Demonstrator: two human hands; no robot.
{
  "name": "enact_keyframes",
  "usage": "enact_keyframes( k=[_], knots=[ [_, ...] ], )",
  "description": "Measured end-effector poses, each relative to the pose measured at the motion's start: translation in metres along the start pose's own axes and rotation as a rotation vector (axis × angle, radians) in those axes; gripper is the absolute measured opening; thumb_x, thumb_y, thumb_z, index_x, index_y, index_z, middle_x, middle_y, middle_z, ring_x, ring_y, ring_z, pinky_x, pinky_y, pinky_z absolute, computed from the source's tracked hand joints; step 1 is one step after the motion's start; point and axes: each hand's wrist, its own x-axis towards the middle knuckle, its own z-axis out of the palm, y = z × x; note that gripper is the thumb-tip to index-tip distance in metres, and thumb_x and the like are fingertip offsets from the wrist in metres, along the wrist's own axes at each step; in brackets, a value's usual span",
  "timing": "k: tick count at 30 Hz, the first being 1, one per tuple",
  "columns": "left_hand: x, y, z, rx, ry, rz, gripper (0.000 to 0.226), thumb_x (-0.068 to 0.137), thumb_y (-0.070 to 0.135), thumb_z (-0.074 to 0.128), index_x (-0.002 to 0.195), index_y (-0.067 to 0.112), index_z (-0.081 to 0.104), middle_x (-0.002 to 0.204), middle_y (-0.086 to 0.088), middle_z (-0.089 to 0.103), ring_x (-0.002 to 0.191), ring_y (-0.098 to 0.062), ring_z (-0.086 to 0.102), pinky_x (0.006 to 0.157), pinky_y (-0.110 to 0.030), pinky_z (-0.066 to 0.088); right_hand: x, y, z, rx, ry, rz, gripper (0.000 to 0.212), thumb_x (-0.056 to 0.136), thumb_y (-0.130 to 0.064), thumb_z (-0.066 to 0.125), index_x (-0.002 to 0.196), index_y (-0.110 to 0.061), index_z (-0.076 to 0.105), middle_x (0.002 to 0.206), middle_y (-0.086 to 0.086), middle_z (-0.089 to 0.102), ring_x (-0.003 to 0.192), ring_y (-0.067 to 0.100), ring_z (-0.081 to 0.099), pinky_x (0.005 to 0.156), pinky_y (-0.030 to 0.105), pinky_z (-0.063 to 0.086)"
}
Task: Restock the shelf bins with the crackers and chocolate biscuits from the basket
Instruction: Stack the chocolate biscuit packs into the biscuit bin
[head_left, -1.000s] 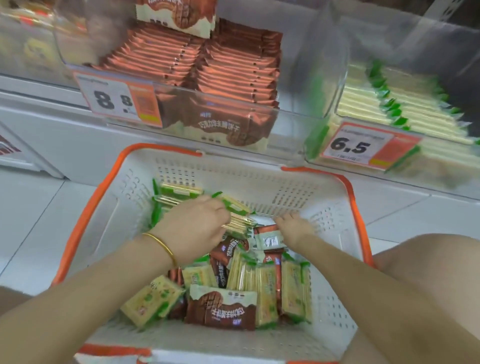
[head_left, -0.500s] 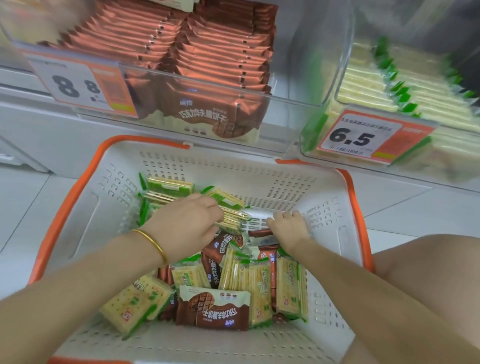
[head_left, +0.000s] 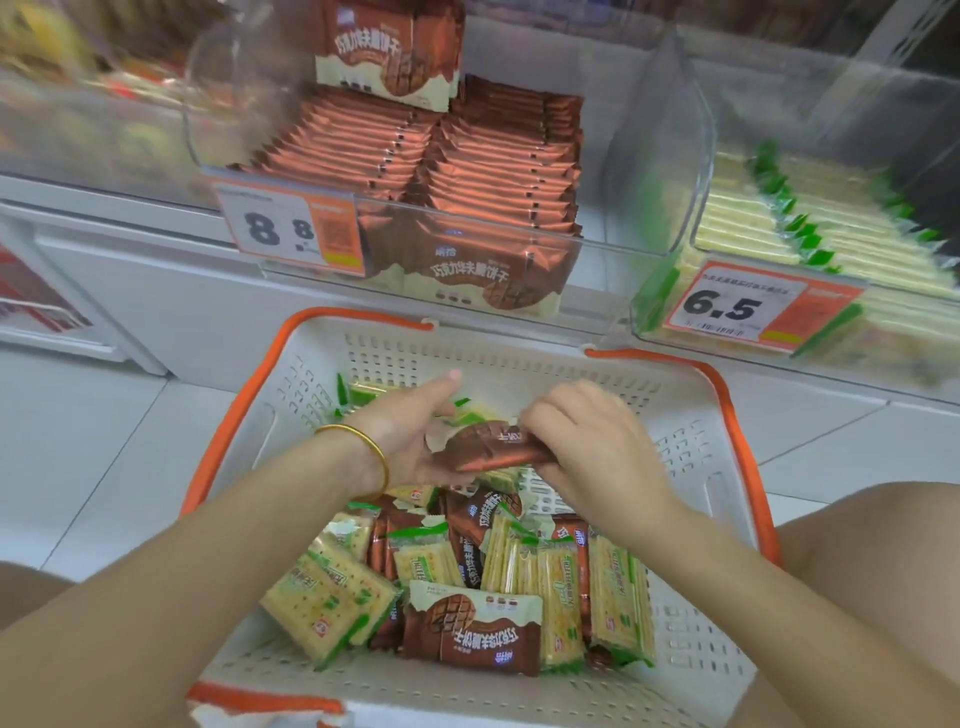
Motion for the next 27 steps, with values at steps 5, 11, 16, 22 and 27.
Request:
enact_keyframes(
  k=[5,11,16,22,27],
  knots=[
    [-0.007,-0.001,-0.014,0.281,-0.058,0.262,0.031,0.089,0.003,0.060,0.118,0.013,0.055,0.093,-0.004,0.067,0.084,-0.017,0.064,0.067,-0.029,0.051,-0.015,-0.004,0.001,0.135,-0.065,-0.024,0.035,0.077,-0.048,0.057,0.101,-0.026,0.046,0.108,-0.006,0.055,0.099,0.014,0.047,0.081,0.028,0.038],
    [-0.025,0.014,-0.017,0.571,-0.056,0.554,0.029,0.089,0.006,0.061,0.103,0.031,0.058,0.095,0.009,0.070,0.089,-0.008,0.067,0.074,-0.026,0.054,-0.008,-0.001,-0.023,0.483,-0.041,0.287,0.054,0.082,-0.056,0.052,0.128,-0.027,0.048,0.126,-0.020,0.041,0.121,-0.004,0.037,0.099,0.013,0.027],
    [-0.035,0.023,-0.020,0.444,-0.042,0.555,0.024,0.092,0.006,0.057,0.105,0.026,0.061,0.098,0.002,0.068,0.070,0.000,0.063,0.052,-0.012,0.045,0.012,-0.010,-0.035,0.943,0.051,0.724,0.047,0.091,-0.026,0.060,0.132,-0.022,0.039,0.112,-0.011,0.053,0.093,0.004,0.061,0.069,0.018,0.053],
    [-0.039,0.028,-0.024,0.159,-0.108,0.466,0.028,0.091,-0.003,0.052,0.106,0.019,0.061,0.107,-0.011,0.068,0.084,-0.017,0.064,0.070,-0.032,0.053,0.008,-0.031,-0.032,1.803,0.037,1.031,0.053,0.076,-0.040,0.061,0.118,-0.007,0.057,0.108,0.016,0.067,0.090,0.025,0.069,0.068,0.036,0.058],
    [-0.042,0.029,-0.021,0.028,-0.153,0.549,0.031,0.091,-0.007,0.048,0.111,0.014,0.061,0.111,-0.012,0.065,0.084,-0.017,0.064,0.070,-0.028,0.053,0.017,-0.061,-0.024,1.670,0.106,0.852,0.044,0.076,-0.026,0.067,0.115,-0.008,0.058,0.107,0.011,0.071,0.096,0.027,0.067,0.082,0.040,0.057]
  ],
)
